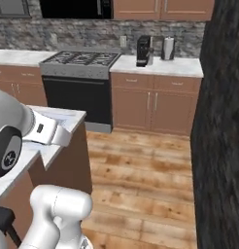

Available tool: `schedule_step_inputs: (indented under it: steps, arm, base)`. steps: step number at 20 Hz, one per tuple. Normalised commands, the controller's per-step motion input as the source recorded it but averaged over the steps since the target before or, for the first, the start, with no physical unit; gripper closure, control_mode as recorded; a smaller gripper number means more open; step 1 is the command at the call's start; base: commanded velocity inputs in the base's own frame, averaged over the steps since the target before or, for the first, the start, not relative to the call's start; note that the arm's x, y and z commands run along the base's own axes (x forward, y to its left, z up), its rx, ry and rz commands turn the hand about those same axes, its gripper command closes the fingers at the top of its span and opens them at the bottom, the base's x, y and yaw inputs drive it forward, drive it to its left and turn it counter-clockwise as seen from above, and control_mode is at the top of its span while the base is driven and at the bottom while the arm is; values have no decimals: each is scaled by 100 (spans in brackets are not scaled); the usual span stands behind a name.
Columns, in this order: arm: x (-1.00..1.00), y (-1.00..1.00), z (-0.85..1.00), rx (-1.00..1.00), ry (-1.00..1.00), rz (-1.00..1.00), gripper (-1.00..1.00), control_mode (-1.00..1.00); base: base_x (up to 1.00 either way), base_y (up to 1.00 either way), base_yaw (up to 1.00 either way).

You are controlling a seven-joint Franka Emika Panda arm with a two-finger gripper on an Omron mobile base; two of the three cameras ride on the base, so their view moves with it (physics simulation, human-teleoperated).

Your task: Grab the garlic and lemon from the fridge, place them in the blender, close the lid, and turn on the blender to create a marinade.

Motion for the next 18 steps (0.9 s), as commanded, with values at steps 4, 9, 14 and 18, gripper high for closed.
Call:
schedule_step_inputs:
  steps: [4,9,14,18]
  arm:
    - [0,0,0,0,0,0,100,100]
    - [0,0,0,0,0,0,100,100]
    - [0,0,0,0,0,0,100,100]
    - [0,0,0,0,0,0,100,100]
  base:
    - [100,-83,37]
    - [99,-92,21]
    - [71,-62,0]
    - [100,-16,12]
